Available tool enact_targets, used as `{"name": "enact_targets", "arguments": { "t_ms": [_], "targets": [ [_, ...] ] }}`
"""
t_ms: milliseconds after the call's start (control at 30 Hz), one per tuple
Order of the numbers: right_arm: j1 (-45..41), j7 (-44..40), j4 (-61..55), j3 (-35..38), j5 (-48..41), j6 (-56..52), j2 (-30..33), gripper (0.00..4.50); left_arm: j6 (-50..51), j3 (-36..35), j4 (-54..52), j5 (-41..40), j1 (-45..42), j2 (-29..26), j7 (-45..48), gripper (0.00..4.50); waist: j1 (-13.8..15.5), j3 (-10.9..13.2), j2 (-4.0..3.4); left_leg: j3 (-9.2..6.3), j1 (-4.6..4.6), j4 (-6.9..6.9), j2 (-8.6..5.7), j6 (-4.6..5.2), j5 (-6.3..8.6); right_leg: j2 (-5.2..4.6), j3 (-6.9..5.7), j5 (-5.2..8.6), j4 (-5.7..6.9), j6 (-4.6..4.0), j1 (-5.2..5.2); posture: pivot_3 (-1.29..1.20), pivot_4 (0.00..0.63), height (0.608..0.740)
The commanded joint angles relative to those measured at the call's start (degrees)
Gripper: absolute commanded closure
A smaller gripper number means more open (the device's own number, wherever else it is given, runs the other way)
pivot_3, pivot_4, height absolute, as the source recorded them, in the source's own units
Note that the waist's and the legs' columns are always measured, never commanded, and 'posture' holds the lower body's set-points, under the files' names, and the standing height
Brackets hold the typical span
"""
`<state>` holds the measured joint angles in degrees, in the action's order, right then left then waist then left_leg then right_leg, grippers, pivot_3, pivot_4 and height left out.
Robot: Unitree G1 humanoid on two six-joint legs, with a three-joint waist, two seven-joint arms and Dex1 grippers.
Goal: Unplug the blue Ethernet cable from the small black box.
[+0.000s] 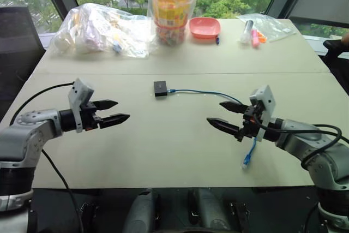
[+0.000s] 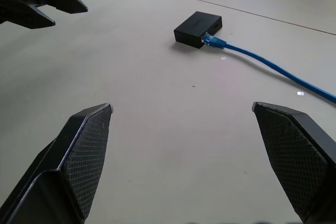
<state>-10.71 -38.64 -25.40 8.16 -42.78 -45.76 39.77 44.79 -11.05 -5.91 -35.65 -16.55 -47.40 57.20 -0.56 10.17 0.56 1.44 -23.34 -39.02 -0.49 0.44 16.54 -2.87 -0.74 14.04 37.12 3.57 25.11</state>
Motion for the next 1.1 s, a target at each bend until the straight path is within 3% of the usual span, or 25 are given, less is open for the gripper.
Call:
{"name": "enact_targets", "arguments": {
  "t_ms": [33,467,733,967,1100],
  "targets": [
    [-0.9,-0.2,-0.7,0.4,0.1,1.1,-0.4,0.0,-0.8,-1.4,-0.7,-0.6,-0.3,-1.0,0.8,0.04,0.0,0.0,0.0,0.0,0.0,0.0,0.0,0.0,0.0,0.0,0.0,0.0,0.0,0.0,0.0,0.0,0.15,0.74],
    [-0.3,0.1,-1.0,0.9,0.7,0.8,-0.5,0.0,-2.4,0.1,1.9,0.9,-1.9,-0.3,0.3,0.04,0.0,0.0,0.0,0.0,0.0,0.0,0.0,0.0,0.0,-0.01,0.0,0.0,0.0,-0.01,0.0,0.0,0.15,0.74],
    [-3.5,-0.7,2.7,-0.6,3.0,2.0,-0.6,0.0,-9.9,3.5,10.8,8.0,-7.1,-0.3,0.6,0.04,0.0,0.0,-0.01,0.01,0.0,-0.01,0.0,0.0,0.0,-0.01,0.0,-0.01,0.01,-0.02,0.01,0.0,0.15,0.74],
    [-9.4,-4.5,11.0,-4.8,8.9,7.0,-0.3,0.0,-18.2,9.9,26.6,15.4,-19.4,-2.5,9.7,0.04,0.0,0.0,0.0,0.07,-0.02,-0.05,-0.02,0.0,-0.01,0.01,-0.01,-0.03,0.06,-0.01,0.05,0.0,0.15,0.74],
    [-20.8,-11.5,27.9,-14.3,18.6,17.1,-3.3,0.0,-21.2,15.4,32.9,18.7,-27.3,-4.8,21.7,0.04,-0.5,0.0,0.0,0.16,-0.02,-0.09,-0.05,0.02,0.0,0.08,-0.01,-0.03,0.07,0.0,0.04,0.0,0.15,0.74]
  ]
}}
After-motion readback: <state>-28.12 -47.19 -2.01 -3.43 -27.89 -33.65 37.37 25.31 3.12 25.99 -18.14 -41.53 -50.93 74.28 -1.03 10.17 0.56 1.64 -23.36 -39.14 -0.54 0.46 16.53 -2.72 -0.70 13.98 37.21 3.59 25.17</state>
